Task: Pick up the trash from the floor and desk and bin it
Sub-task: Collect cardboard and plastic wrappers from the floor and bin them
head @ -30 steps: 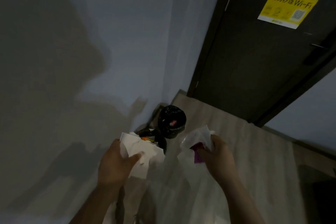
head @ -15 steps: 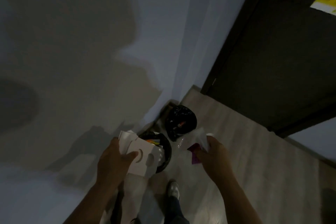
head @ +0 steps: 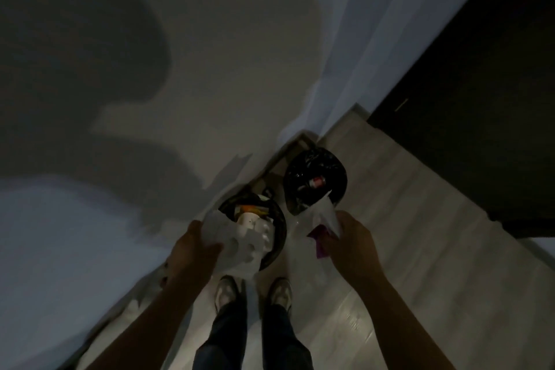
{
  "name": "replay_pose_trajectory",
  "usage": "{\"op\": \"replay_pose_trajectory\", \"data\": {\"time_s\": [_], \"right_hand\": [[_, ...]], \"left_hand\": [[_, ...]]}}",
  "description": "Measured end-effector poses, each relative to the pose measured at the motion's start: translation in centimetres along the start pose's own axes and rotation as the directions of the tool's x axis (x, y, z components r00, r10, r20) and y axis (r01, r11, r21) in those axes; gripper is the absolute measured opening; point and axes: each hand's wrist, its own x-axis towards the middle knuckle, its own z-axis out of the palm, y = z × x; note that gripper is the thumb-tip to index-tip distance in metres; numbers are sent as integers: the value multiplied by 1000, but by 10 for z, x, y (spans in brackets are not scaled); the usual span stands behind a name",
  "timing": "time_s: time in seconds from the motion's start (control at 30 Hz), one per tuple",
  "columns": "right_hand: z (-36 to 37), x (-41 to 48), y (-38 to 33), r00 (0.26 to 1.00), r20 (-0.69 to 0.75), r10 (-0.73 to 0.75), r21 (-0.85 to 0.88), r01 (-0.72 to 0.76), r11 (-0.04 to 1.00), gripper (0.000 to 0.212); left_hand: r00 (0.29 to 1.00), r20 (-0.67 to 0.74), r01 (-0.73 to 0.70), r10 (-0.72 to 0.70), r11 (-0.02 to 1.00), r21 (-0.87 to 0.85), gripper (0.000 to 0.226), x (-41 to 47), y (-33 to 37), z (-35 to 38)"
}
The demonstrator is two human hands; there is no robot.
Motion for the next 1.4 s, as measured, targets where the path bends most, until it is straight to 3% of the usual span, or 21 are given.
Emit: {"op": "replay_pose_trajectory", "data": {"time_s": [0.13, 0.3, 0.47, 0.67, 0.77, 0.9, 1.1, 1.17, 1.27, 1.4], "right_hand": [[31, 33, 27, 999, 30, 37, 19, -38, 999, 18], [66, 67, 74, 991, 80, 111, -3, -111, 994, 9], [96, 91, 113, 982, 96, 161, -4, -161, 987, 10], [122, 110, 146, 981, 89, 172, -13, -171, 985, 9], [130, 113, 158, 978, 83, 192, 14, -193, 981, 8], [139, 114, 166, 977, 99, 187, 4, -189, 982, 8], [159, 121, 166, 971, 178, 160, -70, -150, 986, 12], [166, 127, 161, 961, 221, 169, -55, -161, 985, 15], [182, 137, 152, 926, 334, 176, -53, -168, 984, 15], [206, 150, 139, 931, 345, 117, -8, -122, 992, 20]], "left_hand": [[998, 42, 45, -47, 998, 46, 41, 46, -18, 42], [982, 170, 67, -88, 990, 126, 46, 107, -43, 96], [981, 102, 148, -166, 975, 164, 43, 152, -64, 144], [988, 116, 93, -104, 991, 98, 51, 194, -87, 188], [983, 169, 52, -71, 992, 111, 63, 206, -98, 205], [926, 328, 161, -185, 982, 101, 66, 214, -105, 217], [897, 441, -83, -31, 968, 237, 55, 210, -116, 210], [902, 425, -38, -73, 968, 247, 51, 209, -120, 202], [925, 363, 20, -114, 967, 253, 14, 202, -129, 189], [932, 336, 38, -138, 957, 287, 16, 199, -151, 173]]}}
